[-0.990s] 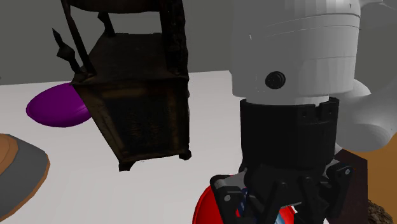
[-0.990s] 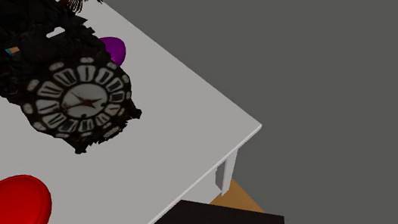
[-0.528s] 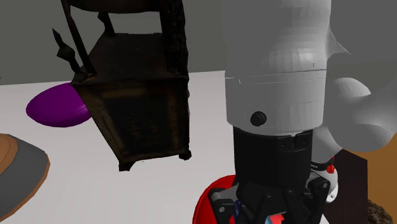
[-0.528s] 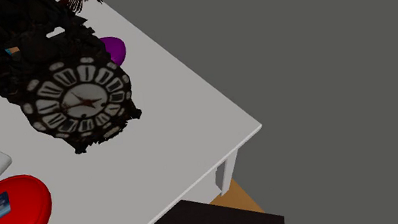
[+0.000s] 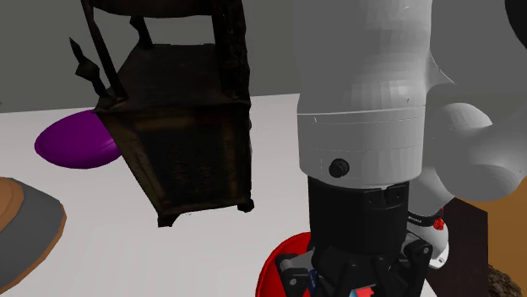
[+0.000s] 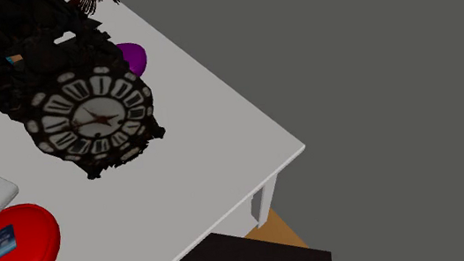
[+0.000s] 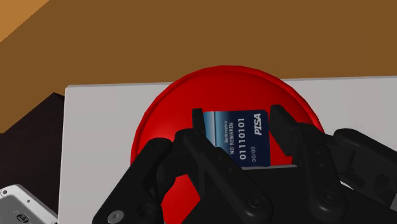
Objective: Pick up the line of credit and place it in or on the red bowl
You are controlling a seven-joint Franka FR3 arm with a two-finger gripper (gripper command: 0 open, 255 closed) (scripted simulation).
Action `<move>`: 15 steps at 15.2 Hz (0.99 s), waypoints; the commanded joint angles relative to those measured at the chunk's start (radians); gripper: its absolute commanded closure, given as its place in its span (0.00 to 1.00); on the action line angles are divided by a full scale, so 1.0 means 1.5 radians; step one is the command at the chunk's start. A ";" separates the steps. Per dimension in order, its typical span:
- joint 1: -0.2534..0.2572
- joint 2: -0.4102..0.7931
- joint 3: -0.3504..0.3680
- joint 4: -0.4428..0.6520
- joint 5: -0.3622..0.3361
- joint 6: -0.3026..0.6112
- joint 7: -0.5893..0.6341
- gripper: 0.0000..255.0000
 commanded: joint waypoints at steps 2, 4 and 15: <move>0.000 0.000 0.000 0.000 0.000 0.000 0.000 0.00; 0.000 0.000 0.000 0.000 0.000 0.000 0.000 0.00; -0.014 -0.004 -0.059 0.049 -0.045 -0.072 0.007 0.00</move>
